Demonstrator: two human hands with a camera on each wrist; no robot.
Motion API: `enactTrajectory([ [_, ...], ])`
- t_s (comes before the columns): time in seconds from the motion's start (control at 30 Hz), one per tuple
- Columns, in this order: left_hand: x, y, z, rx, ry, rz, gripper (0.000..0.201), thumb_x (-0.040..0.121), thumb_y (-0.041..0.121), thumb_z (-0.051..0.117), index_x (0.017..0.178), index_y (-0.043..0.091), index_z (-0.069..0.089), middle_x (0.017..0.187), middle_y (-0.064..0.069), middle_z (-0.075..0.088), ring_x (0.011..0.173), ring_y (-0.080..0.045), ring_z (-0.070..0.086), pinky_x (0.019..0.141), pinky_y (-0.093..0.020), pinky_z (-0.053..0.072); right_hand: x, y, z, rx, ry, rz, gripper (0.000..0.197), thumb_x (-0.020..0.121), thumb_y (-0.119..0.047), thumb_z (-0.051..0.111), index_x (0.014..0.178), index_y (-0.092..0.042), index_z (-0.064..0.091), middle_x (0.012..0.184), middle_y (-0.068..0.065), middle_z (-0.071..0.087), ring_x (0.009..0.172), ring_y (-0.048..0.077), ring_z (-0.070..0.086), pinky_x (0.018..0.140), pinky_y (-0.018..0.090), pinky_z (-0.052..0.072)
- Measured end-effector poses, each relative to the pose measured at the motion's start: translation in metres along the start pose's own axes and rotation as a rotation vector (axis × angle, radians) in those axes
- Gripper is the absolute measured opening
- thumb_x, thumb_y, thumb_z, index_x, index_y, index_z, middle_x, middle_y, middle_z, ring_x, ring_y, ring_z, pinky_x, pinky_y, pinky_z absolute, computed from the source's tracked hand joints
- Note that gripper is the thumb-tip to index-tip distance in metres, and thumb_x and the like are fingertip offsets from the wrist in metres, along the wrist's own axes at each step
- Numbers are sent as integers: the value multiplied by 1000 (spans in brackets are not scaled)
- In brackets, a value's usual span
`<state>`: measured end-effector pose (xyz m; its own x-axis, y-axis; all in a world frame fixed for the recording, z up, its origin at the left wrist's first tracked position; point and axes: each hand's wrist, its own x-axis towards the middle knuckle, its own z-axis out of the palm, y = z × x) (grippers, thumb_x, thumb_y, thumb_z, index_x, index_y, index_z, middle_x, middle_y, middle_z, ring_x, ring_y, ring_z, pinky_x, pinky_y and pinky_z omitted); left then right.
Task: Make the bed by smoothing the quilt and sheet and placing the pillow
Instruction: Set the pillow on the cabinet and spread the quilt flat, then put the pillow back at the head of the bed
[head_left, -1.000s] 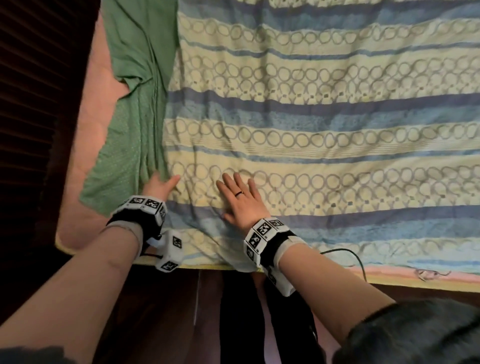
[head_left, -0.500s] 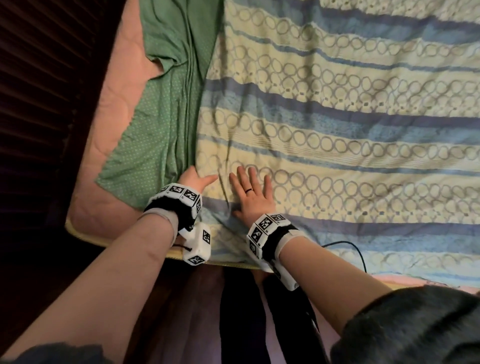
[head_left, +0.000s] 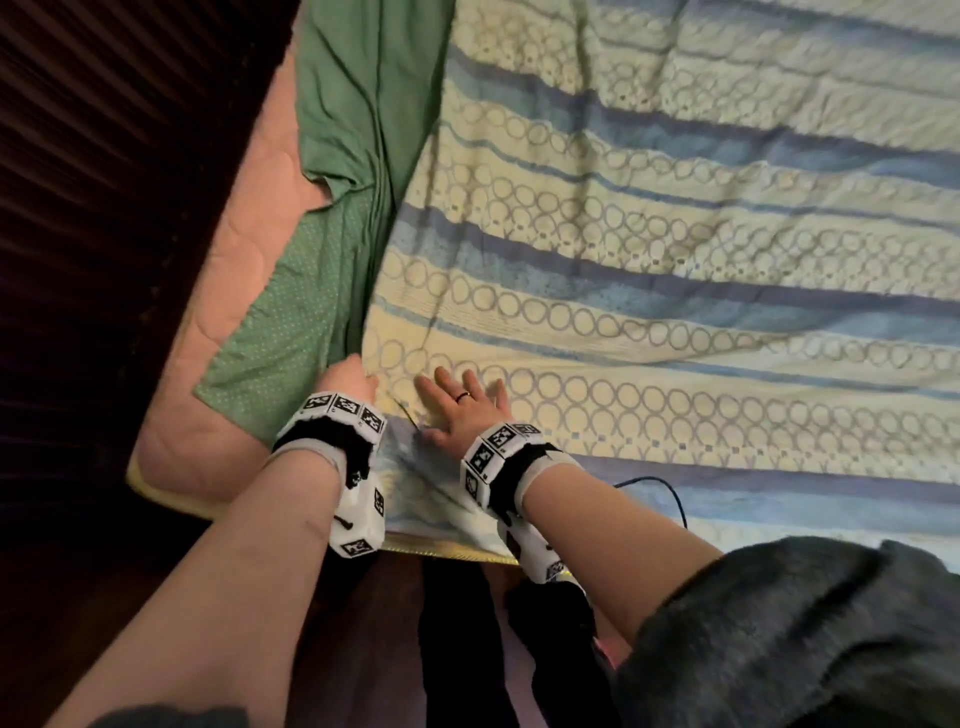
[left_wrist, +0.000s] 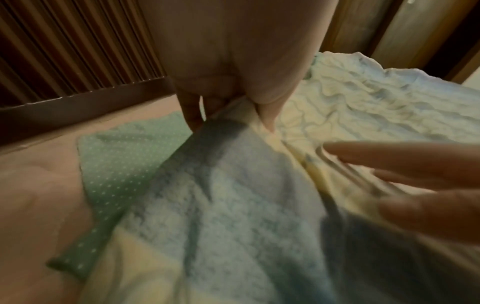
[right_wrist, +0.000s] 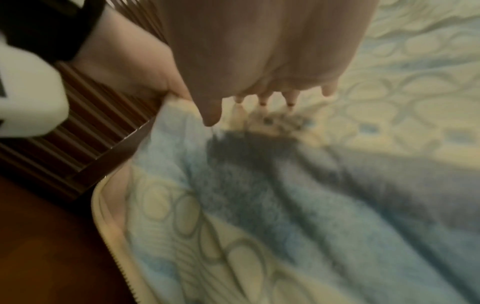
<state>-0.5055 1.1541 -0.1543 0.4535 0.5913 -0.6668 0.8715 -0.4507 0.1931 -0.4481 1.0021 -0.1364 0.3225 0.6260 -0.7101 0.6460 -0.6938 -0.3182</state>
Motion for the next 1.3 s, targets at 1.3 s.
enactTrajectory([
  [1.3, -593, -157, -66, -162, 561, -599, 75, 90, 18, 56, 150, 32, 14, 158, -14, 8, 140, -42, 25, 115, -47, 25, -410, -266, 32, 1, 214, -866, 65, 93, -13, 48, 150, -22, 15, 158, 11, 9, 118, 39, 52, 93, 37, 43],
])
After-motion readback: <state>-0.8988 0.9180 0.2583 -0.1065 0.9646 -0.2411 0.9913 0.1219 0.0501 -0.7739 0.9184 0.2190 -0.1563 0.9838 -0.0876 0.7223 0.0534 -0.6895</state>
